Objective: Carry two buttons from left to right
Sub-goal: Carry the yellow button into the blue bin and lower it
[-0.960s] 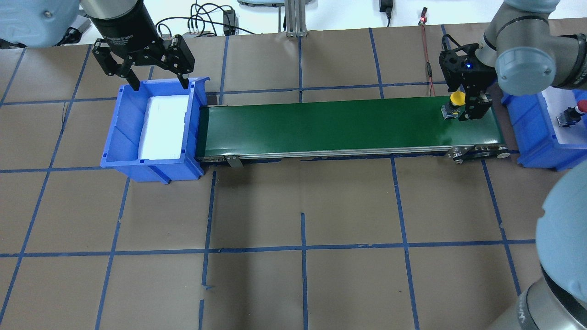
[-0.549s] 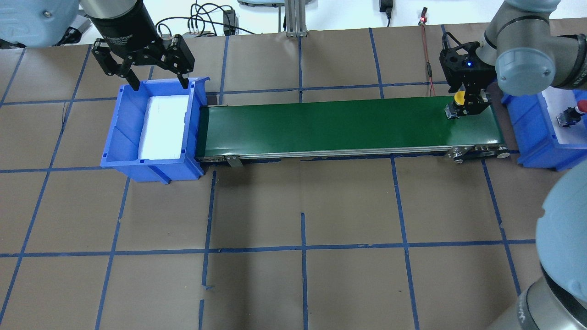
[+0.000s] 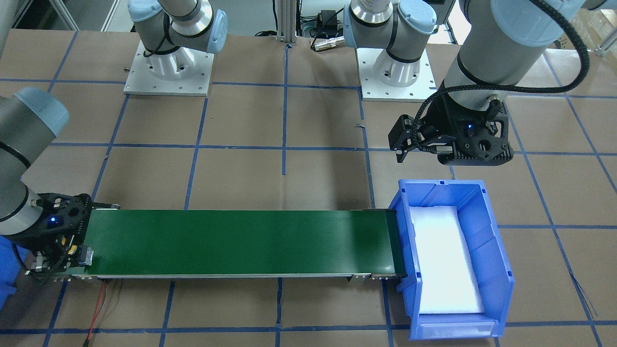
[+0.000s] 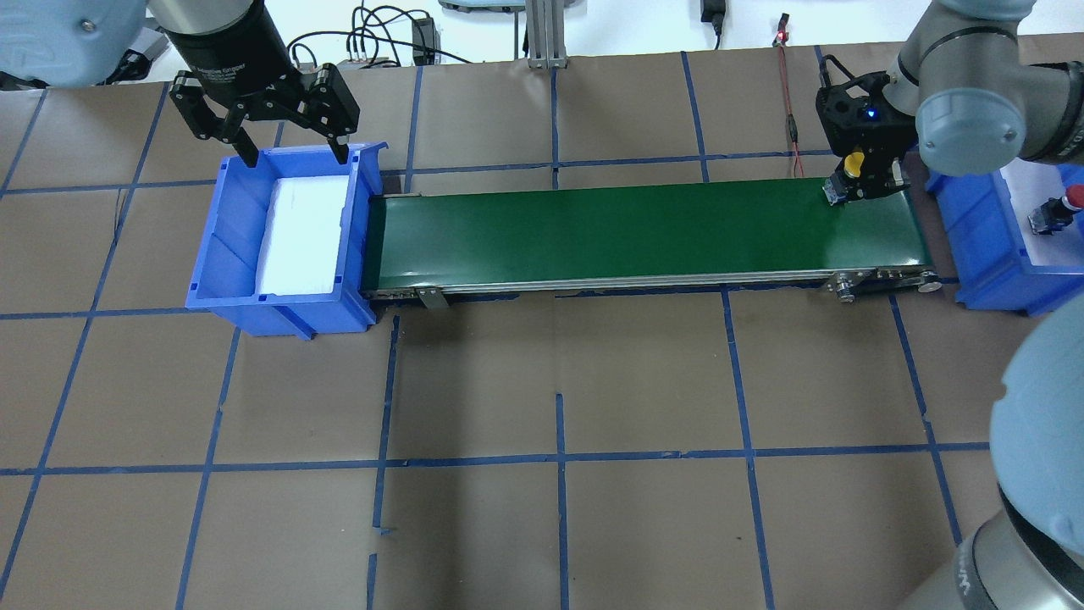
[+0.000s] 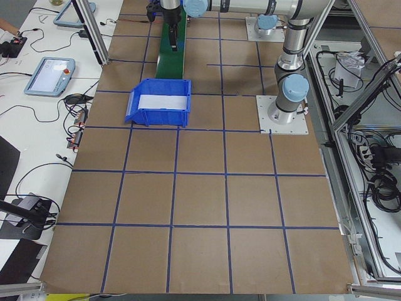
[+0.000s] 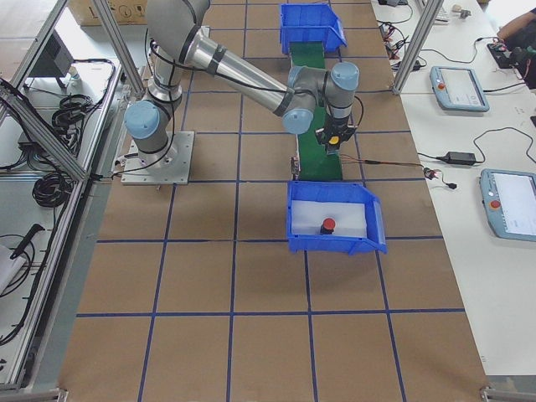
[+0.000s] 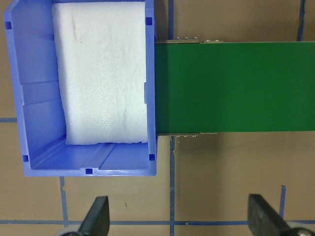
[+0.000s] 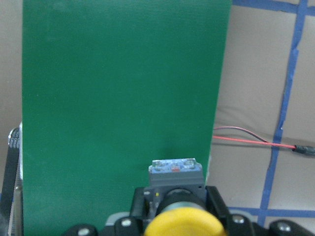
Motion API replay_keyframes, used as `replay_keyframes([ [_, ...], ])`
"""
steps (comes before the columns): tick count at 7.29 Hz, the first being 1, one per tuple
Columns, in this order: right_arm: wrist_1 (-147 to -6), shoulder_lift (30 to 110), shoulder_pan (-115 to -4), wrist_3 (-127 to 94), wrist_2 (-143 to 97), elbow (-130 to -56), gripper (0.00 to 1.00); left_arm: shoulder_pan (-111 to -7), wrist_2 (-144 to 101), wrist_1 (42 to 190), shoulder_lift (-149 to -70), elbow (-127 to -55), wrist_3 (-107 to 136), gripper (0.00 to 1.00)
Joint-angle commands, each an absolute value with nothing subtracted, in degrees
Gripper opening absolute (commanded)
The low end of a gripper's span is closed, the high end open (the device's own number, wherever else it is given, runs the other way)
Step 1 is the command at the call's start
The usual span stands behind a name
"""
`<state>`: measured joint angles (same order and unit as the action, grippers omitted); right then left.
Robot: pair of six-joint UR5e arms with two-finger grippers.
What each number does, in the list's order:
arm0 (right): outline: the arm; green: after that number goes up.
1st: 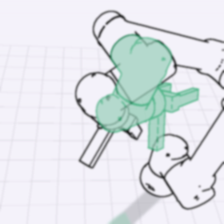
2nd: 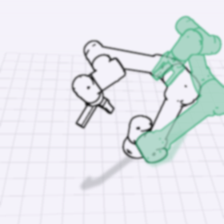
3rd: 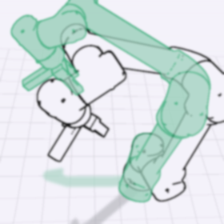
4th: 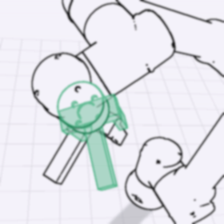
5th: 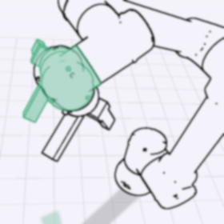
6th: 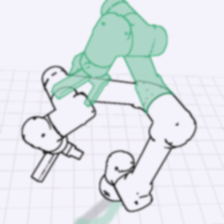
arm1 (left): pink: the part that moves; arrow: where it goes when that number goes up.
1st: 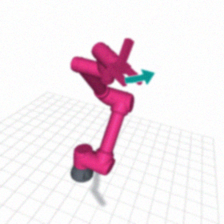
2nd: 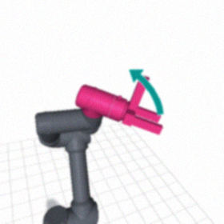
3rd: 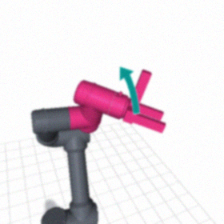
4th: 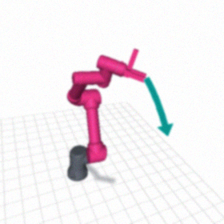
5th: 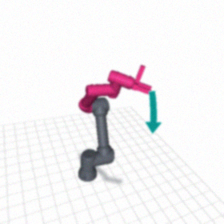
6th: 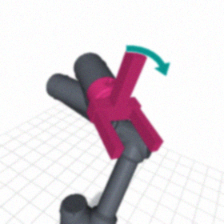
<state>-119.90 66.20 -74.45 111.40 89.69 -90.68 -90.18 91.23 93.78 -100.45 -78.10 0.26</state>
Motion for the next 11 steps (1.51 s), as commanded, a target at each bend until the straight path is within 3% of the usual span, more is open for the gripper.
replay_keyframes([
  [1,-116.9,70.0,-68.9,111.7,89.7,-85.8,0.09,-90.2,91.2,93.8,-100.5,-78.1,0.3,1.0],
  [3,-117.9,69.0,-59.1,115.8,90.5,-84.1,0.09,-90.2,91.2,93.8,-100.5,-78.0,0.3,1.0],
  [5,-122.5,63.1,-54.4,118.5,90.0,-85.1,0.09,-90.2,91.2,93.8,-100.5,-78.0,0.3,1.0],
  [11,-123.0,59.1,-54.8,120.4,89.6,-87.3,0.1,-90.2,91.2,93.7,-100.5,-78.0,0.3,1.0],
])
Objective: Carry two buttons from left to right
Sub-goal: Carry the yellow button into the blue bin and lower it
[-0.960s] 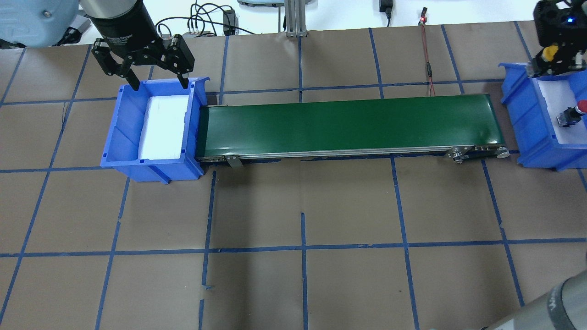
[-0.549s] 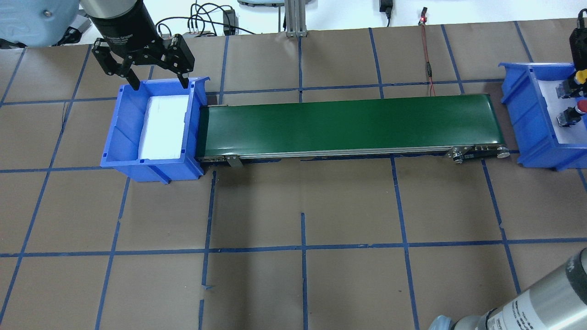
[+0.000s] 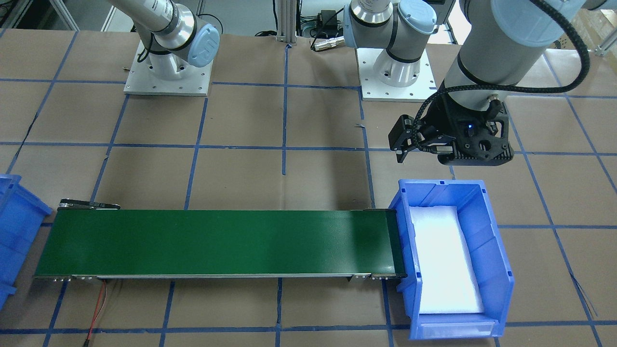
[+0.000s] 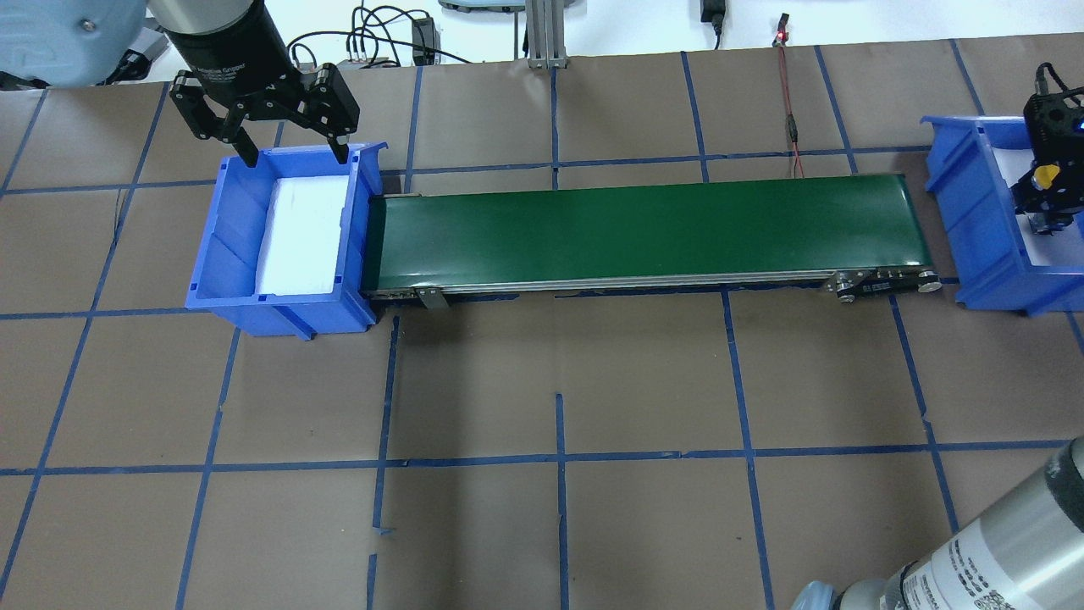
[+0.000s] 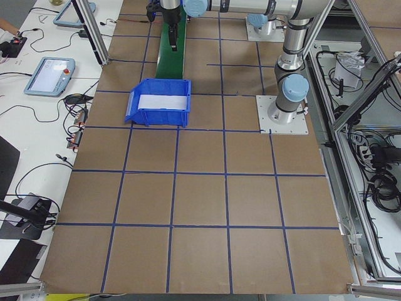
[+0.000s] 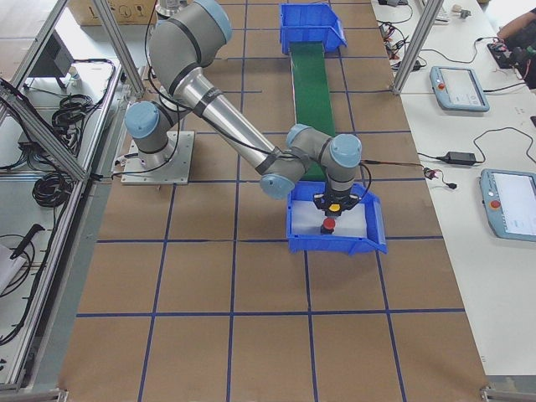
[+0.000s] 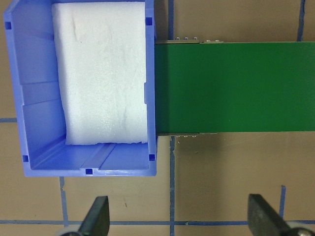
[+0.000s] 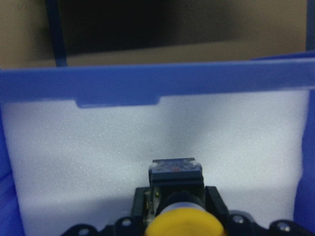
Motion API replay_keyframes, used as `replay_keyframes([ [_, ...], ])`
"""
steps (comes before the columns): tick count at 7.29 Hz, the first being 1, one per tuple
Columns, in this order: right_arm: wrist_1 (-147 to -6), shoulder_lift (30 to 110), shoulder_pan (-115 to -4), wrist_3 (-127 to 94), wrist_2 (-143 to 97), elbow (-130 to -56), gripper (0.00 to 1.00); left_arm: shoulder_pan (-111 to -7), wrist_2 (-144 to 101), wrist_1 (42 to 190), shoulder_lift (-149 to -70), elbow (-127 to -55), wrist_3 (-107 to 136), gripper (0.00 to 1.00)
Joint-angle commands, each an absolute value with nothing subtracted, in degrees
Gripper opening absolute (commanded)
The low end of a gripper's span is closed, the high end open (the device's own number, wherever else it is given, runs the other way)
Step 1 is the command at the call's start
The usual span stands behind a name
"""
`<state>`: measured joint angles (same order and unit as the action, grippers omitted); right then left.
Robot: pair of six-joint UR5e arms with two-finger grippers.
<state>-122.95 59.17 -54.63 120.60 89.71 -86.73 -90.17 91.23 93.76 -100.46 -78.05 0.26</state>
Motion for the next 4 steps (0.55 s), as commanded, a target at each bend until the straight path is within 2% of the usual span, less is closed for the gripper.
replay_keyframes([
  [1,-123.0,58.9,-54.8,120.4,89.6,-87.8,0.23,-90.2,91.2,93.6,-100.5,-78.0,0.3,1.0],
  [2,-123.0,59.0,-54.8,120.5,89.6,-88.2,0.4,-90.1,91.2,93.5,-100.5,-78.0,0.3,1.0],
  [3,-123.0,58.9,-54.8,120.7,89.7,-88.2,0.88,-90.2,91.2,93.1,-100.5,-78.1,0.3,1.0],
  [4,-123.0,59.1,-54.8,120.6,89.7,-88.2,0.99,-90.2,91.2,93.1,-100.6,-78.1,0.3,1.0],
])
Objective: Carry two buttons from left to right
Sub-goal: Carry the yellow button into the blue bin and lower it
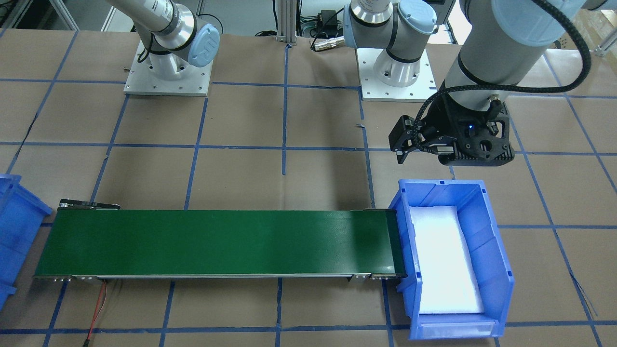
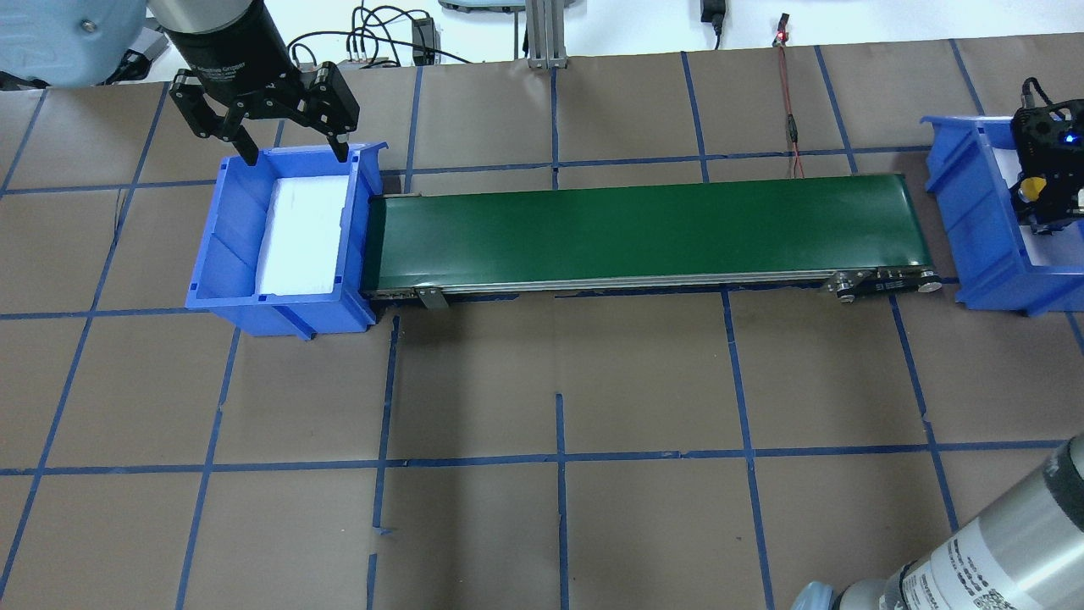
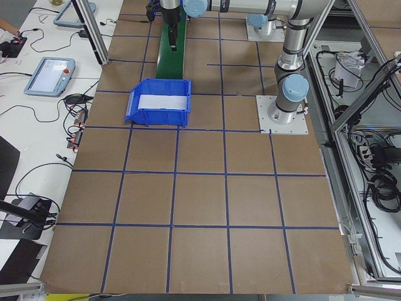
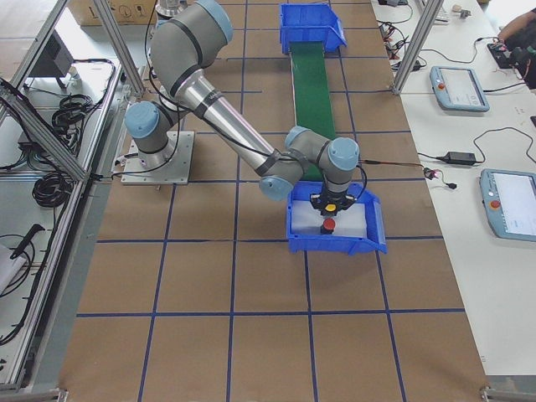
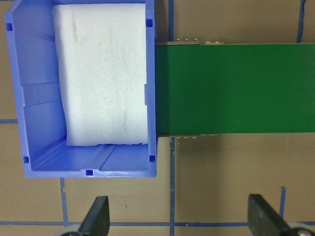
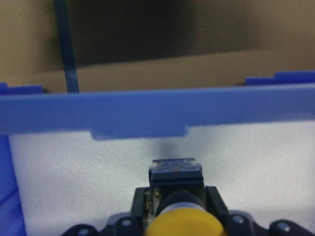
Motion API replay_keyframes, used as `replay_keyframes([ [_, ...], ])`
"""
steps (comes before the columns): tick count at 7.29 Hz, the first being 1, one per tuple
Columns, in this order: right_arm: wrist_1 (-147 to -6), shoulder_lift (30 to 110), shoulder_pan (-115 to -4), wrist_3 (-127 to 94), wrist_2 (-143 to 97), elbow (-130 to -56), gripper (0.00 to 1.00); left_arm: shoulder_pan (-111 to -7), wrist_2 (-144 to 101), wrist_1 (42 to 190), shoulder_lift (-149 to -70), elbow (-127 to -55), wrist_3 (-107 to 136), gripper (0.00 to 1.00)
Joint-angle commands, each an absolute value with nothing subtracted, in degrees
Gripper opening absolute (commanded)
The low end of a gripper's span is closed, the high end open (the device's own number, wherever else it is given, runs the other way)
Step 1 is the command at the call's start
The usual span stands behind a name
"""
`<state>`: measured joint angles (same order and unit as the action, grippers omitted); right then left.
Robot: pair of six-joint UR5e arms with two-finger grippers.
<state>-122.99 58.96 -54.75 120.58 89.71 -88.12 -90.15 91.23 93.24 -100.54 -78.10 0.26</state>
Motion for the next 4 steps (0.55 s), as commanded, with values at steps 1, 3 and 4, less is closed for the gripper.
replay_keyframes([
  [1,-121.9,60.0,-54.8,120.4,89.7,-87.6,1.0,-90.2,91.2,93.1,-100.5,-78.0,0.3,1.0],
  [3,-114.0,68.1,-56.0,117.9,90.0,-87.6,1.0,-90.1,91.2,93.1,-100.5,-78.0,0.3,1.0],
  [4,-111.6,70.7,-58.3,114.6,90.1,-87.6,1.0,-90.1,91.2,93.1,-100.5,-78.0,0.3,1.0],
])
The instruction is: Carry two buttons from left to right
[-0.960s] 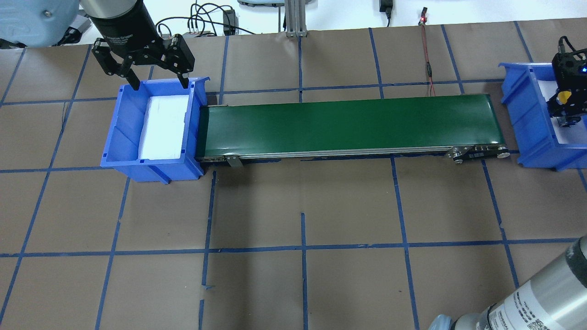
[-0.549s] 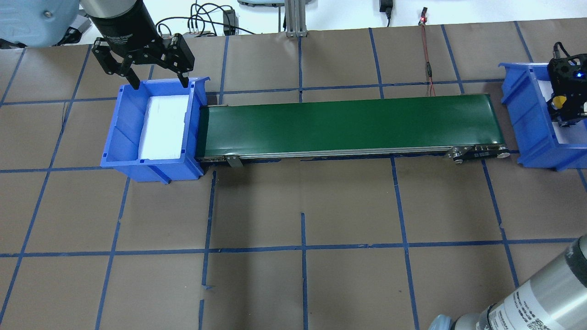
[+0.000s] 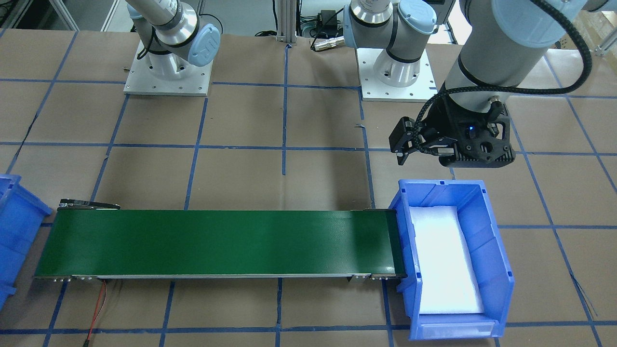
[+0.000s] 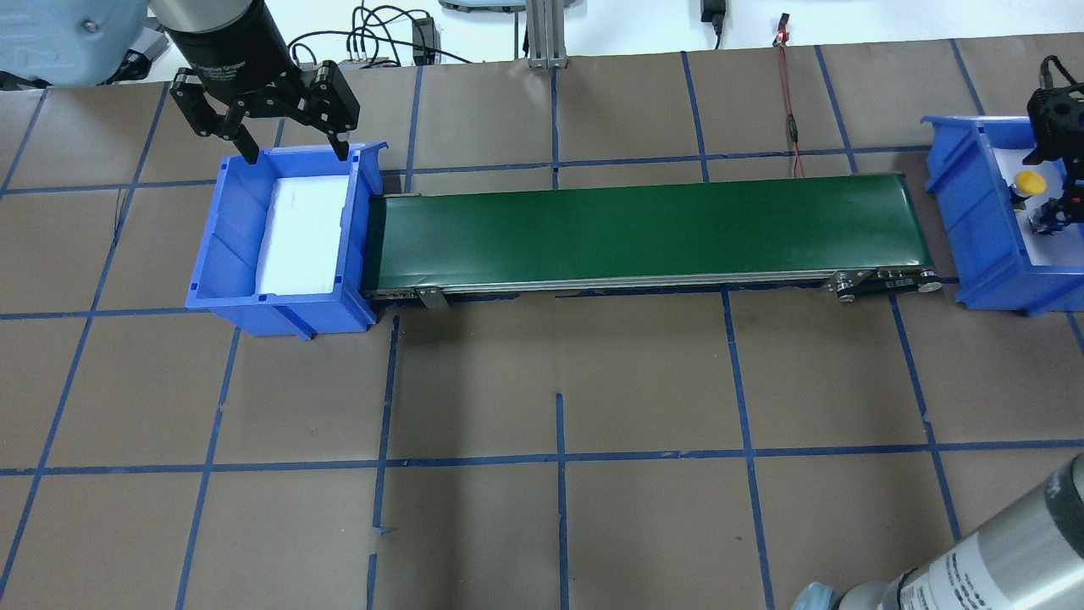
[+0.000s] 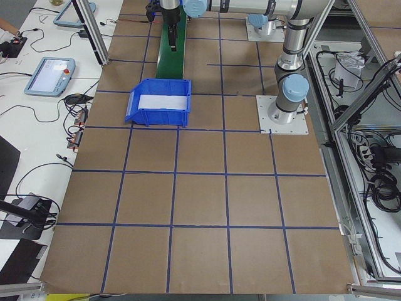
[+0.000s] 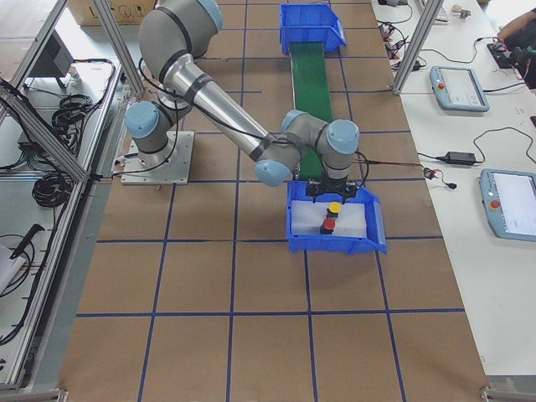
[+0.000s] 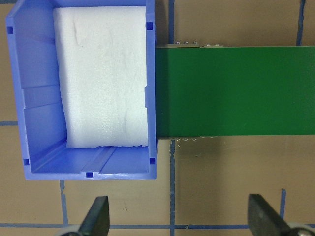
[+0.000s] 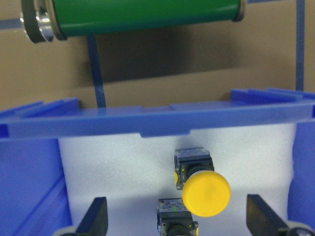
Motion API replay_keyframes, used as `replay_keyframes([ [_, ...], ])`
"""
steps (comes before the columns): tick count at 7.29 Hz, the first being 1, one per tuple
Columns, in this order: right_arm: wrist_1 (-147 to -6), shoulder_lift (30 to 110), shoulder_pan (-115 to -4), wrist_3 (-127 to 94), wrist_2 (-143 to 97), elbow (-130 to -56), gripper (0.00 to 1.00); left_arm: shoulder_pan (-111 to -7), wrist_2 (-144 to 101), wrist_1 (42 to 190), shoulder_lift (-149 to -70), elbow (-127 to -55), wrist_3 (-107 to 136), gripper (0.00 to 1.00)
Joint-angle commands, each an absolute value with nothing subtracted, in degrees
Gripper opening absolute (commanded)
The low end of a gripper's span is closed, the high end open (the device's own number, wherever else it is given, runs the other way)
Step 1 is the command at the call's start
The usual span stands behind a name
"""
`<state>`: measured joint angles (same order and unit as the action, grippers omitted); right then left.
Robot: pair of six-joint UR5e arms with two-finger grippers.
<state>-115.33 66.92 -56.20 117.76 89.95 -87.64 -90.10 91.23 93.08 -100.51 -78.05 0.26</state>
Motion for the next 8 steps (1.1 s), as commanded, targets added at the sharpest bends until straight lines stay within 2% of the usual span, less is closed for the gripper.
replay_keyframes([
  [1,-108.6,74.1,-61.4,107.0,89.8,-87.5,1.0,-90.1,91.3,93.1,-100.4,-78.0,0.2,1.0],
  [4,-102.7,80.1,-71.9,75.8,89.7,-87.6,1.0,-90.0,91.2,93.1,-100.3,-78.0,0.2,1.0],
  [6,-102.8,79.7,-81.0,56.2,89.7,-85.7,1.0,-90.1,91.3,93.1,-100.1,-78.0,0.2,1.0],
  [8,-102.6,79.1,-84.2,41.4,89.6,-85.2,1.0,-90.0,91.5,93.2,-99.5,-78.1,0.2,1.0],
])
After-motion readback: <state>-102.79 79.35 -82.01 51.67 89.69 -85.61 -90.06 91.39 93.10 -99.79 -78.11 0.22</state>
